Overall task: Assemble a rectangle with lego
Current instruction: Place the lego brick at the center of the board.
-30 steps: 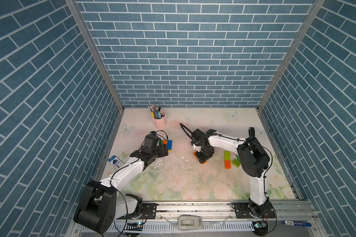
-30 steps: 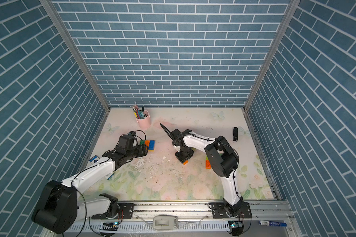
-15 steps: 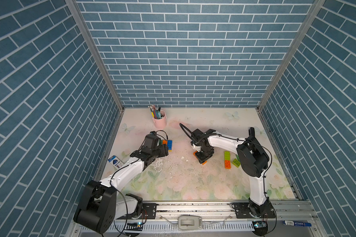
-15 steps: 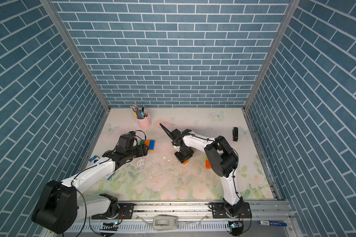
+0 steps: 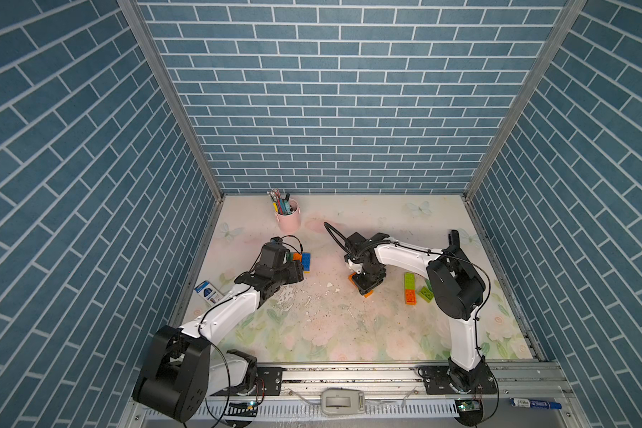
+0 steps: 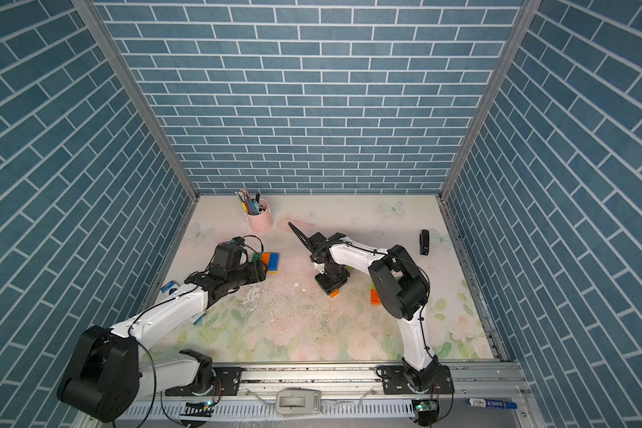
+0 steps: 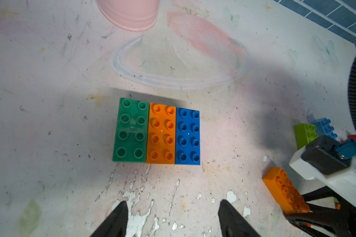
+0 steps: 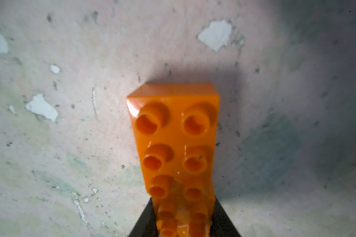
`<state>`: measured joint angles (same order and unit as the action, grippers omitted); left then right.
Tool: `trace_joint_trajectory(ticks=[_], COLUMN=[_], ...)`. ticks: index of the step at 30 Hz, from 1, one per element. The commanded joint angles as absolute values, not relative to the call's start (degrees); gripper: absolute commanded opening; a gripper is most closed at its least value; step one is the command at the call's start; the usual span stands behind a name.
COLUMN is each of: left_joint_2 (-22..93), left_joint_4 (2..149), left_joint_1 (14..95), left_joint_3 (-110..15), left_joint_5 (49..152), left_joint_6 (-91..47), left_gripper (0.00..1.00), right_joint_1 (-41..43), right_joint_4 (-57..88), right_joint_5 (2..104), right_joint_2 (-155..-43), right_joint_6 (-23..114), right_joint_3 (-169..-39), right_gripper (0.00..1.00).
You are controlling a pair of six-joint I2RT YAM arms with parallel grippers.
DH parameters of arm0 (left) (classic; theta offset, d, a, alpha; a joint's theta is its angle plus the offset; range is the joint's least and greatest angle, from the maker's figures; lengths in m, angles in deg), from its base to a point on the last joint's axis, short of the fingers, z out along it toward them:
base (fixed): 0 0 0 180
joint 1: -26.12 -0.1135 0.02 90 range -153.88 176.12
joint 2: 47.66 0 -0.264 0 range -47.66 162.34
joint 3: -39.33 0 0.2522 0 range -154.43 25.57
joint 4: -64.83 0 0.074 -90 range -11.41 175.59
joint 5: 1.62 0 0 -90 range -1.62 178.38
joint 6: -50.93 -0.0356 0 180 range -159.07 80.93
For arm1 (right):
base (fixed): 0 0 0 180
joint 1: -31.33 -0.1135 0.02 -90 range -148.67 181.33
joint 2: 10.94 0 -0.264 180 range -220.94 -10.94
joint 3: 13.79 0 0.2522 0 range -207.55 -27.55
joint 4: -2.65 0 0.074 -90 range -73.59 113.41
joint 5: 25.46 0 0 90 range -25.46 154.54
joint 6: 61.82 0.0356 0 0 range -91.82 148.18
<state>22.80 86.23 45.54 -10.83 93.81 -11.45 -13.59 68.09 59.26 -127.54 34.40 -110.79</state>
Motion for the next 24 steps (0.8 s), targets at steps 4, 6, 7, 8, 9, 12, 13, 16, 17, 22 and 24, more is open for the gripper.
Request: trace_joint_trajectory(ticks=[4,6,7,8,9,12,13,16,17,22,24], left_joint_2=[22.30,22.23,22.26,22.29,22.13,22.15,22.19,22.04,22.03,21.83,21.46], left_joint_4=[85.69,85.70,85.69,85.75,85.78,85.66,85.77,85.75,85.78,85.88,86.03], left_joint_1=[45.22,45.21,45.27,45.25,45.20,45.19,45.23,45.23,45.19,45.19,45.19], left_joint_3=[-10.63,-10.64,-10.64,-10.64,-10.58,-10.56,-10.52,-10.51,-10.55,-10.86,-11.12], left_joint_5=[93.65,93.57,93.63,93.57,93.57,93.56,93.54,93.56,93.48,93.56,93.43], left_joint_6=[-11.92,-11.91,-11.98,-11.94,-11.98,-11.91,-11.98,-11.99,-12.01,-11.94,-12.00], left_gripper=[0.72,0.72,0.72,0.71,0.71,0.72,0.71,0.72,0.71,0.72,0.72], right_joint_1=[-13.50,-13.52,-13.50,-13.50,-13.51,-13.49,-13.47,-13.45,-13.50,-13.17,-12.20], right_joint_4=[68.45,68.45,68.49,68.47,68.44,68.53,68.53,68.62,68.69,68.79,68.75], right_joint_5=[58.64,58.61,58.57,58.49,58.48,58.48,58.48,58.54,58.72,56.59,54.34], right_joint_2=[-130.16,-130.29,-130.29,-130.29,-130.25,-130.36,-130.34,-130.25,-130.21,-128.05,-125.75], right_joint_6=[35.56,35.63,35.71,35.67,35.80,35.74,35.67,35.74,35.65,35.98,36.98], right_joint_3=[-111.50,-111.65,-111.68,-111.69,-111.78,-111.82,-111.78,-111.80,-111.75,-112.10,-112.27], right_gripper=[0.39,0.39,0.40,0.40,0.40,0.40,0.40,0.40,0.41,0.51,0.55])
